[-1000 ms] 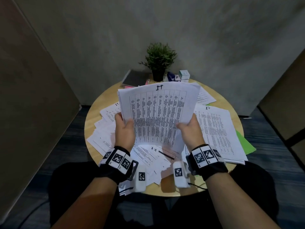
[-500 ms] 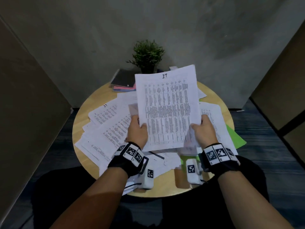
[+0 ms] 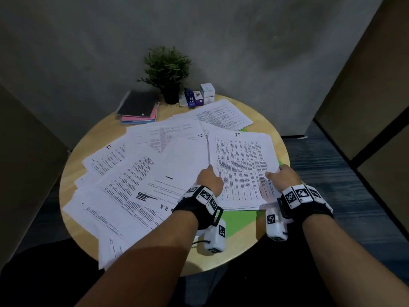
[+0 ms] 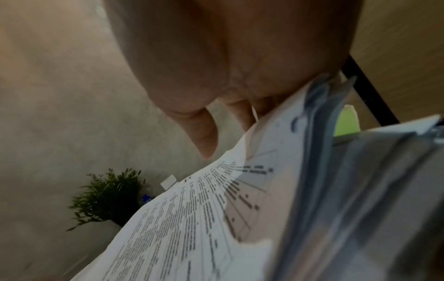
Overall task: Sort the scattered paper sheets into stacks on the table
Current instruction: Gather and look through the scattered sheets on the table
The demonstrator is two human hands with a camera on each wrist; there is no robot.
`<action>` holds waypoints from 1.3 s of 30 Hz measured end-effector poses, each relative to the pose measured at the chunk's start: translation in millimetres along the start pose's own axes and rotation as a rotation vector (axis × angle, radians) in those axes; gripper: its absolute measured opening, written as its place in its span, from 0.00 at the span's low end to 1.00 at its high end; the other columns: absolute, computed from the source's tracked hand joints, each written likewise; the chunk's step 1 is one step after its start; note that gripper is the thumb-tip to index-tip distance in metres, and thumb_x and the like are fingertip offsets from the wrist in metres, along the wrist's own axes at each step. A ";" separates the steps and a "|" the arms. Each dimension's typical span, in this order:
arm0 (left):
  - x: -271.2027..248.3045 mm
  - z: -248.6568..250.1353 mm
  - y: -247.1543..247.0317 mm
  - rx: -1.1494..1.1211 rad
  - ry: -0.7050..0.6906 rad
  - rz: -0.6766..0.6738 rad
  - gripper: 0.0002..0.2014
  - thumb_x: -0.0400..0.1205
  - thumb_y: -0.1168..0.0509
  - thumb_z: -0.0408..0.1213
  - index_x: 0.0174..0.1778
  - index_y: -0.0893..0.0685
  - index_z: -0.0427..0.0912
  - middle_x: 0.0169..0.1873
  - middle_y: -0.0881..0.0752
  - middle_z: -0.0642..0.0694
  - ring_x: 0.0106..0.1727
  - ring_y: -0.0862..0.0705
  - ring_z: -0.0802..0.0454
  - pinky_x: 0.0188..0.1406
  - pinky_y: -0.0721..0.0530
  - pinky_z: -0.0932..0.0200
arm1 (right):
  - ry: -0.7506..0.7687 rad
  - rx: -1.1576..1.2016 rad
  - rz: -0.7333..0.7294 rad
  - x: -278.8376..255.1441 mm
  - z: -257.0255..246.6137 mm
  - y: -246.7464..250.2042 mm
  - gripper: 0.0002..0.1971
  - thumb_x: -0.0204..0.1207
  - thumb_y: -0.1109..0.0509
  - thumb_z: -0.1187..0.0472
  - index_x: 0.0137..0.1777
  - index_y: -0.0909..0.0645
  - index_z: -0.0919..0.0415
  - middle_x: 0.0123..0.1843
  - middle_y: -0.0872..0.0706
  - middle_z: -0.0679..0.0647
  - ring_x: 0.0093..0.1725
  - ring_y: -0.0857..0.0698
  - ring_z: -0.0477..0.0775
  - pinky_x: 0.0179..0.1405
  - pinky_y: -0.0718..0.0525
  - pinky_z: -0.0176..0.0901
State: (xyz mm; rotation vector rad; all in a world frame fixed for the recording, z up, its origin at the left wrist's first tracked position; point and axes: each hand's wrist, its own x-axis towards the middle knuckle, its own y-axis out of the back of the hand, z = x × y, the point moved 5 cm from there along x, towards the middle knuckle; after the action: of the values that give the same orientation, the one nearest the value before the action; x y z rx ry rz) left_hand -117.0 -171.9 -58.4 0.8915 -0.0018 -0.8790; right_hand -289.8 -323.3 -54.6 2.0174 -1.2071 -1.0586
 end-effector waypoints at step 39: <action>-65.8 -46.2 252.1 0.542 -0.473 0.465 0.05 0.75 0.34 0.27 0.39 0.15 0.40 0.41 0.17 0.43 0.48 0.18 0.38 0.48 0.20 0.47 | 0.957 -0.507 0.270 -158.5 -272.8 -52.7 0.32 0.72 0.26 0.54 0.75 0.33 0.44 0.82 0.40 0.54 0.81 0.44 0.62 0.75 0.51 0.72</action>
State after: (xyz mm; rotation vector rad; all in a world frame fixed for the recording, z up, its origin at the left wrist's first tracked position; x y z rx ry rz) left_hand 23.2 -17.7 104.6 1.1008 -0.8594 -0.6346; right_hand -80.9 -140.9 104.7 1.5591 -0.5780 -0.1485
